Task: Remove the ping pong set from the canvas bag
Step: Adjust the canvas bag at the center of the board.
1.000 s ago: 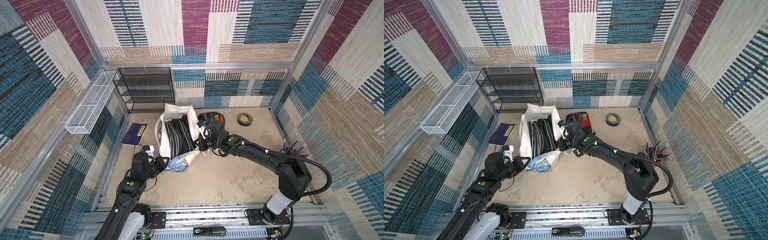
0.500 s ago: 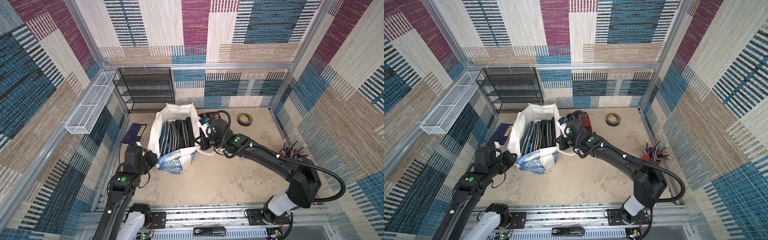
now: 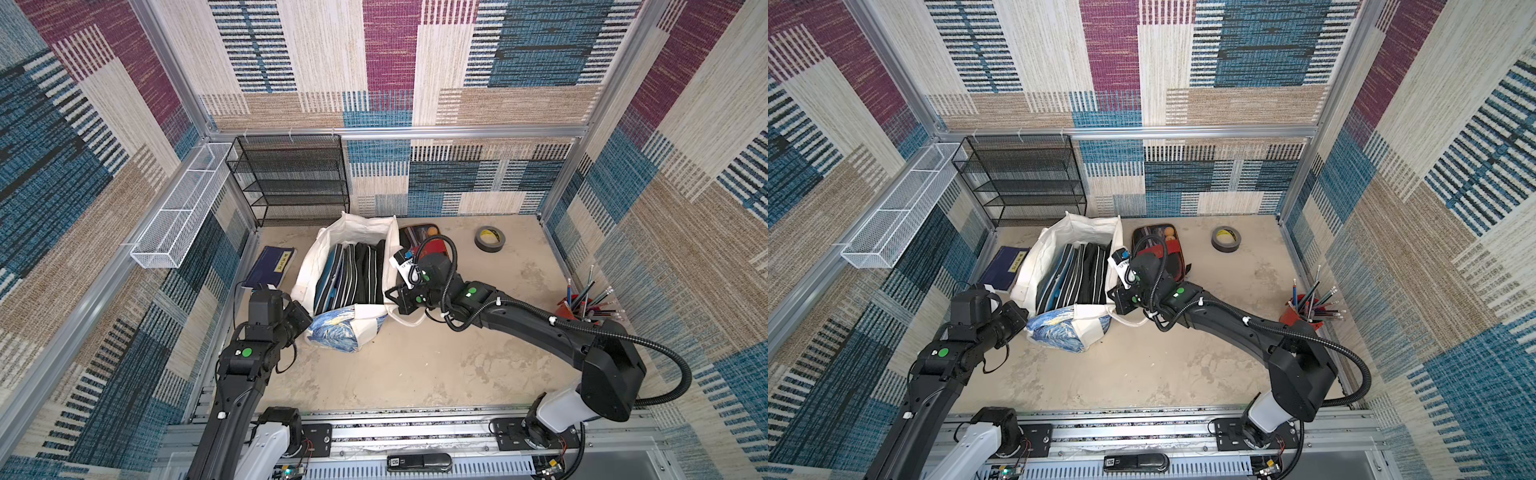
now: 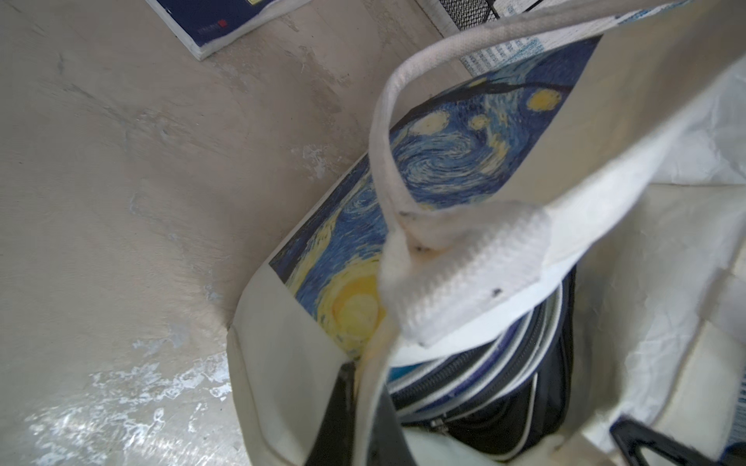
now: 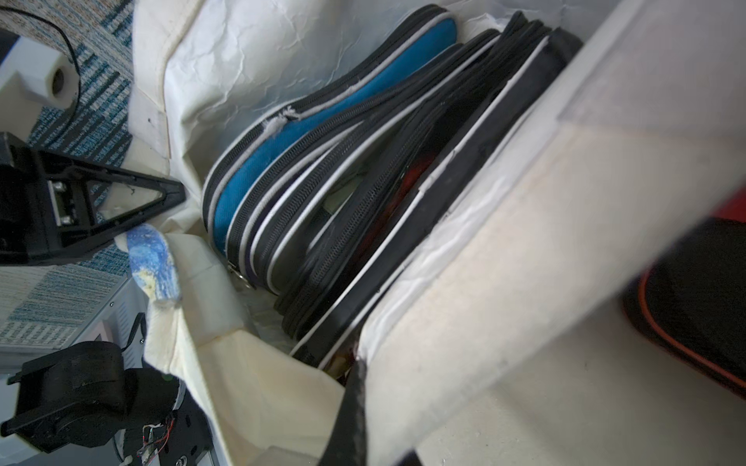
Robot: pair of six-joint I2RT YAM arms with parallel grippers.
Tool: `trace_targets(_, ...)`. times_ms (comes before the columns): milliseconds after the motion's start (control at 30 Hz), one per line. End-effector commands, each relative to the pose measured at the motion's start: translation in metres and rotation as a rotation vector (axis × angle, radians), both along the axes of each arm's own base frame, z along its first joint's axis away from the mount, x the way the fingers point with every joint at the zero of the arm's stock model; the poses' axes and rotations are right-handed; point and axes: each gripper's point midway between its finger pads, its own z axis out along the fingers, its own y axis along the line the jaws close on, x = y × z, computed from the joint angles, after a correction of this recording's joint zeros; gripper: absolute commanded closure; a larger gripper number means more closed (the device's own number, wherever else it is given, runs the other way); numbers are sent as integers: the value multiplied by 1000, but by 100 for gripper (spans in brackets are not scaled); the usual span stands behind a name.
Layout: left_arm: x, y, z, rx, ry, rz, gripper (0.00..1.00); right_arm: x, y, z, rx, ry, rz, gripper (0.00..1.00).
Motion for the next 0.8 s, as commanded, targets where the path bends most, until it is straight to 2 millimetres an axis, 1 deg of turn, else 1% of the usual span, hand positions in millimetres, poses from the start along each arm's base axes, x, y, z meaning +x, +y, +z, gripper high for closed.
trace_targets(0, -22, 27, -30, 120, 133, 90, 100, -13, -11, -39, -84, 86, -28, 100)
trace_targets(167, -34, 26, -56, 109, 183, 90, 100, -29, -33, -92, -166, 168, -63, 100)
trace_targets(267, -40, 26, -69, 105, 206, 95, 100, -36, -42, -114, -192, 205, -78, 100)
trace_targets(433, -44, 26, -85, 99, 233, 101, 100, -37, -53, -146, -257, 245, -115, 100)
trace_targets(500, -44, 28, -83, 110, 228, 109, 100, -38, -55, -154, -269, 260, -120, 100)
trace_targets(567, -41, 32, -77, 128, 214, 120, 100, -40, -56, -158, -271, 270, -122, 100)
trace_targets(767, -30, 49, -51, 174, 159, 168, 100, -44, -61, -166, -289, 287, -128, 100)
